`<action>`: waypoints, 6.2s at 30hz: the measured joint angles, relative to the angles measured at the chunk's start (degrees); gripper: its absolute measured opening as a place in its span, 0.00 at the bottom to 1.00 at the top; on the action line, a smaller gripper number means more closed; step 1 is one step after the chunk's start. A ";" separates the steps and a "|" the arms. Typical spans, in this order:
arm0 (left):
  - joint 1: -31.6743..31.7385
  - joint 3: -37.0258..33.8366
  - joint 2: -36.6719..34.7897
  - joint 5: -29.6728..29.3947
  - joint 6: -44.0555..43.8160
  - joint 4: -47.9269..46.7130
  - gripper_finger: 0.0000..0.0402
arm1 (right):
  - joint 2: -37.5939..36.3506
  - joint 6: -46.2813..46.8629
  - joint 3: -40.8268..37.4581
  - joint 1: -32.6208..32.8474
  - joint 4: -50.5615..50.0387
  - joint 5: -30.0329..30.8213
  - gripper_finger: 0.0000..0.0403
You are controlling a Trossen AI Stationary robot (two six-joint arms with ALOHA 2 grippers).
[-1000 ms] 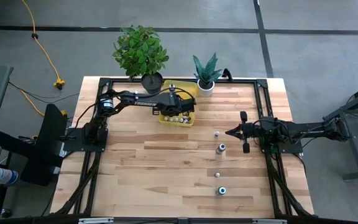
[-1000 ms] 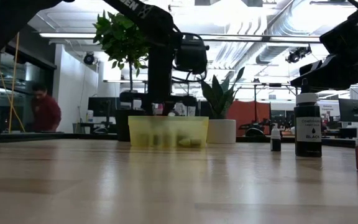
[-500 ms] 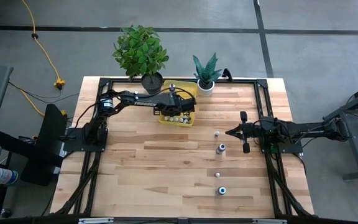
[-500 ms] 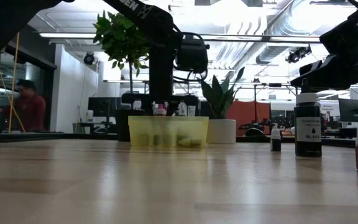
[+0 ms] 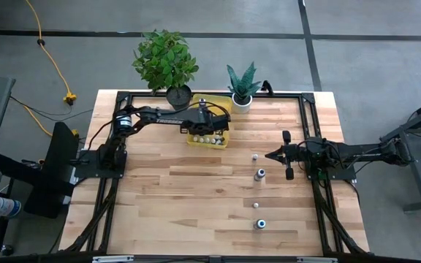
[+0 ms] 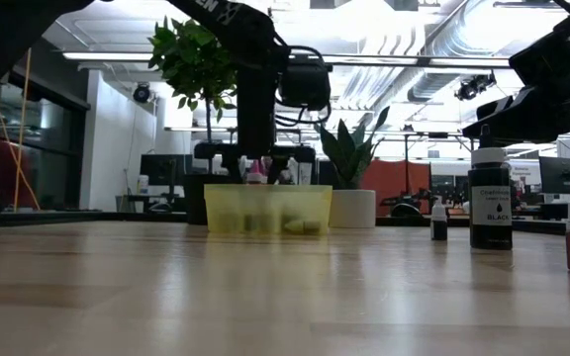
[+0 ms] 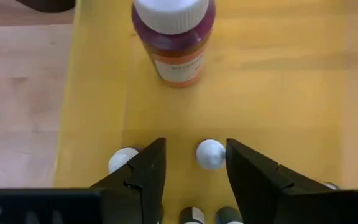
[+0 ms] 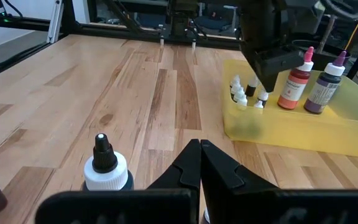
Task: Pick & Place food coloring
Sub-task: Put the small black food coloring bottle into the yellow bin, then put the large black food coloring bottle into the yellow bin
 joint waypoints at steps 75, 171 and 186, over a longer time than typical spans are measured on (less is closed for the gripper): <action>-16.52 -5.47 4.61 29.89 74.01 68.35 0.74 | -0.02 0.01 0.00 -0.01 0.00 0.02 0.00; -7.36 4.04 -9.67 -7.74 27.41 16.03 0.25 | 0.00 0.01 0.00 0.01 0.00 0.01 0.00; -0.71 1.92 -3.84 -19.63 30.18 21.70 0.25 | -0.09 0.01 0.00 -0.01 0.00 -0.01 0.00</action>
